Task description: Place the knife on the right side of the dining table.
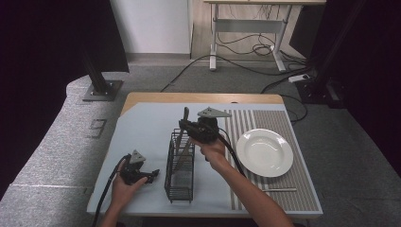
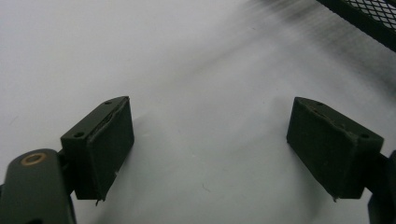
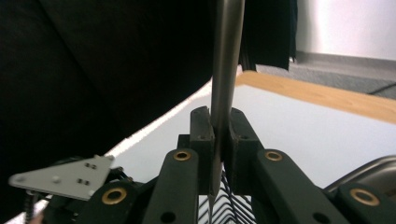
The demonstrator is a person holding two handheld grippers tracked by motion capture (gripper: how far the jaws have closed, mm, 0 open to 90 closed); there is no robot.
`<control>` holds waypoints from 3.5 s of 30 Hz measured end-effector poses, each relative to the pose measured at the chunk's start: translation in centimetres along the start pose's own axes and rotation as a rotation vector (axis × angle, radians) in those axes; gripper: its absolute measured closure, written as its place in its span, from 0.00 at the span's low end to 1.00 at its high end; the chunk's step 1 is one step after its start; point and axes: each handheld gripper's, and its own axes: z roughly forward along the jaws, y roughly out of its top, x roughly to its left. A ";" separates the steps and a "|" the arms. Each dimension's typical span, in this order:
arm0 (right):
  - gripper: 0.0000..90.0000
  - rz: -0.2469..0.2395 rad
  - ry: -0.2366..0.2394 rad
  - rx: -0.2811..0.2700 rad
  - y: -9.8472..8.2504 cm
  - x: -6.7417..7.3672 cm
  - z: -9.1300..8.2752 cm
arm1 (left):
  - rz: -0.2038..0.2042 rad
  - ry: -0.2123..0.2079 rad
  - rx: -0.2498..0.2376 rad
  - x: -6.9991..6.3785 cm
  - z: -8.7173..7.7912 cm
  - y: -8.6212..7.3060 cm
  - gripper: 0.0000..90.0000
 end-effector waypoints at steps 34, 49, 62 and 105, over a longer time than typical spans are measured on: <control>0.93 -0.019 -0.134 -0.321 4.5 -5.0 -13.8 | 0.001 -0.001 0.001 0.0 0.0 0.0 0.16; 0.93 0.025 -0.250 -0.237 1.6 -10.0 -11.8 | 0.000 -0.001 0.000 0.0 0.0 0.0 0.16; 0.93 -0.015 -0.344 -0.181 0.8 -12.8 -9.7 | 0.001 -0.001 0.001 0.0 0.0 0.0 0.16; 0.91 0.079 -0.448 -0.186 -1.4 -20.1 -7.1 | 0.001 -0.001 0.001 0.0 0.0 0.0 0.16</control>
